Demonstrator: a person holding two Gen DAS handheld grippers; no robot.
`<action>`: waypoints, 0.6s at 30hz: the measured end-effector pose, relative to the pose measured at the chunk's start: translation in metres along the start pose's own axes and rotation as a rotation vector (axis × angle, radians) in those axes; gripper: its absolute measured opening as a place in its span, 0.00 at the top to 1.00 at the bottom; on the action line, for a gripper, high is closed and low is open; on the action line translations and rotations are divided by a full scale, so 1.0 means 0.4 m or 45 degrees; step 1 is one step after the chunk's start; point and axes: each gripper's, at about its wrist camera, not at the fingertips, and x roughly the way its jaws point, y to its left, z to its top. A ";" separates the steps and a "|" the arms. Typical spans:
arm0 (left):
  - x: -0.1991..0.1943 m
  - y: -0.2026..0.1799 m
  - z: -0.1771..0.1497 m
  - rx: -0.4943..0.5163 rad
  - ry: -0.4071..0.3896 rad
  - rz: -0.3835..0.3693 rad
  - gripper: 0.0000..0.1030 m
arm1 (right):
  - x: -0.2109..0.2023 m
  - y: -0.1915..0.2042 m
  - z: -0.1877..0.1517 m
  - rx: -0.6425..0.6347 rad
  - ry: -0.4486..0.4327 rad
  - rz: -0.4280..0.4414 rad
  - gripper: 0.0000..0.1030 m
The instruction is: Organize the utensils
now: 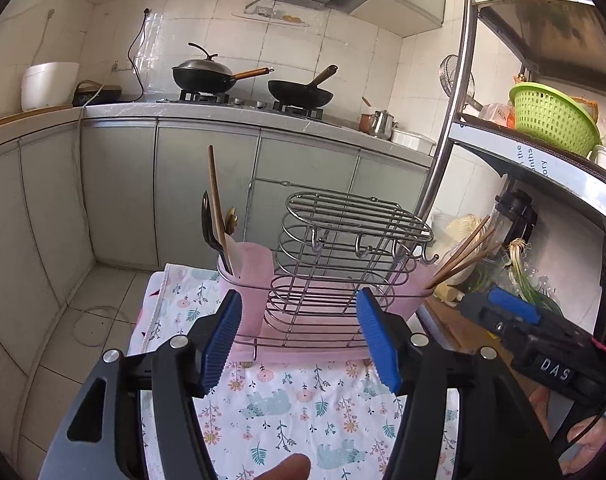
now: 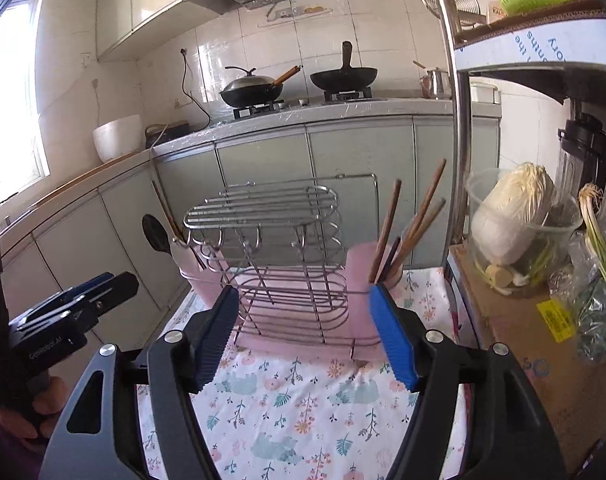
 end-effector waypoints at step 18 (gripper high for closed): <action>0.016 -0.059 -0.087 0.040 0.081 0.028 0.43 | 0.011 0.016 -0.125 0.013 0.078 -0.030 0.33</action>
